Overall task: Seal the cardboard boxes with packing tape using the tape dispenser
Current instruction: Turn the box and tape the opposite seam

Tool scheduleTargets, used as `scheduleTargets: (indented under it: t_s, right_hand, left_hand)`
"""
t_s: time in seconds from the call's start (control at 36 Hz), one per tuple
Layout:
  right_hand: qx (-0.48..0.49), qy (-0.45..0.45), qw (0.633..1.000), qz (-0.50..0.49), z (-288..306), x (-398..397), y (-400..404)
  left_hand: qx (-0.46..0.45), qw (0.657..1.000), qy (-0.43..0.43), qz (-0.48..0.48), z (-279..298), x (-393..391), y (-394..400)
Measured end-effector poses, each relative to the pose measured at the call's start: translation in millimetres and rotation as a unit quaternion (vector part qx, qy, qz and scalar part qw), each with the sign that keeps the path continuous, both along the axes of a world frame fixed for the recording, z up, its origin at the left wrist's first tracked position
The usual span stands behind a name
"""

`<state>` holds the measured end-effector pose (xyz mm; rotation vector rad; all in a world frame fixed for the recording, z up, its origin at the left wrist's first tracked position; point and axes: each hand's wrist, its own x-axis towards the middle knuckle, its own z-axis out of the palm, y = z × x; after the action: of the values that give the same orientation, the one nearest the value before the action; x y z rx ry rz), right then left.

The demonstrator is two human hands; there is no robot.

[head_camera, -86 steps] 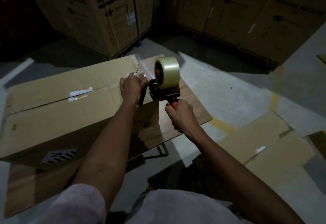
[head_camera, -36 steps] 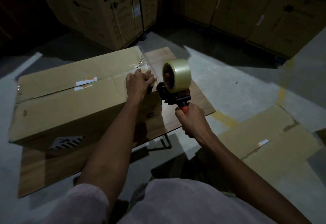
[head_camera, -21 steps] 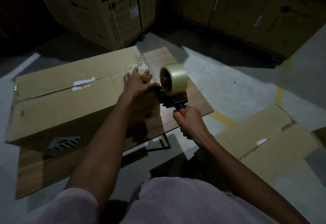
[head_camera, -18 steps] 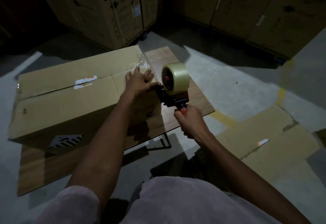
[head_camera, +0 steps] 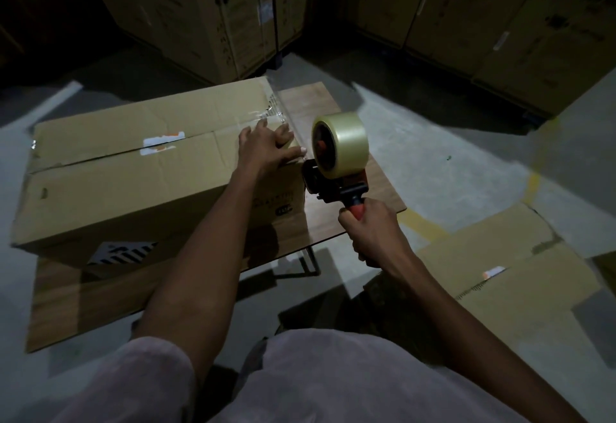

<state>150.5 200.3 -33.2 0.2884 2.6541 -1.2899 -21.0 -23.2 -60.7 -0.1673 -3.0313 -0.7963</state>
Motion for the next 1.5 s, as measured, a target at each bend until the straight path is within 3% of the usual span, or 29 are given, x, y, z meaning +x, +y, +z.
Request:
scheduleTargets:
  t_s: [0.44, 0.75, 0.94, 1.22, 1.5]
  right_hand:
    - [0.058, -0.012, 0.998, 0.007, -25, -14, -14]
    - [0.108, 0.015, 0.994, 0.0, -24, -23, -17]
    - [0.124, 0.002, 0.992, -0.015, -9, -30, -21]
    - [0.164, 0.005, 0.985, -0.048, -7, -24, -35]
    - [0.058, -0.089, 0.993, -0.047, 20, -24, -22]
  left_hand:
    - [-0.021, 0.999, -0.019, -0.018, 5, -8, -2]
    - [0.035, 0.998, 0.047, -0.039, 4, -16, -14]
    - [-0.01, 0.997, 0.061, -0.036, -2, -19, -14]
    - [0.018, 0.997, 0.059, -0.035, -8, -21, -14]
    - [-0.003, 0.997, 0.062, -0.036, -1, -13, -12]
